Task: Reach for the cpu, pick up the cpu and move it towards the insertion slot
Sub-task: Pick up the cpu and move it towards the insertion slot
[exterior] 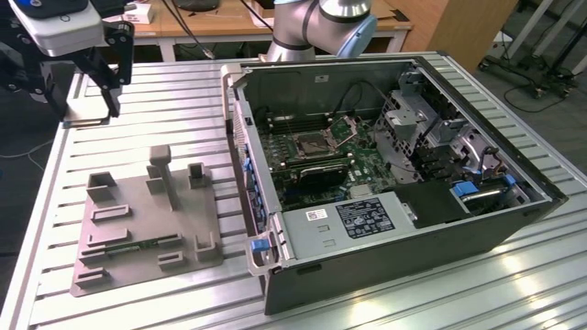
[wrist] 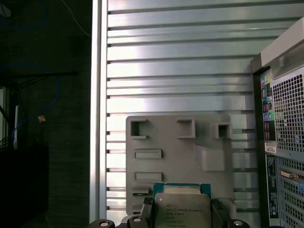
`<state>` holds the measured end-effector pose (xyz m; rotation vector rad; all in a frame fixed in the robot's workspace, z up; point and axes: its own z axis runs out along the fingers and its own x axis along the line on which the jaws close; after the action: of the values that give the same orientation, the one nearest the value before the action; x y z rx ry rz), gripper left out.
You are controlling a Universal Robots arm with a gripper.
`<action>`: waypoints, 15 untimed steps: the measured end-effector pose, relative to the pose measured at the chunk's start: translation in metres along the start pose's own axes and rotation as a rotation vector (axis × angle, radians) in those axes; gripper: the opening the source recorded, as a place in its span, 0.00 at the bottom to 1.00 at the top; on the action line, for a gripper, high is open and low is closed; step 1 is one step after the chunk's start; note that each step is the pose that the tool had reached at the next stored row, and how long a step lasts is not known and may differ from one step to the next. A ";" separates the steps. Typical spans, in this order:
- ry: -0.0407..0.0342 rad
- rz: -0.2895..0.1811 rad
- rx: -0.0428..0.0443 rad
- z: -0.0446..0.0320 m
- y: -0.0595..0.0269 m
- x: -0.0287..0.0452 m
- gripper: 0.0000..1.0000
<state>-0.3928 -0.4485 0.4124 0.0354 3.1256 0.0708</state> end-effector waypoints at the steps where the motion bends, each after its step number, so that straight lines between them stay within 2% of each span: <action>1: 0.0000 0.000 0.0000 0.0000 0.0000 -0.0004 0.54; 15: 0.0000 0.000 0.0000 0.0001 0.0001 -0.0061 0.54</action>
<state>-0.3867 -0.4485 0.4124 0.0354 3.1255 0.0708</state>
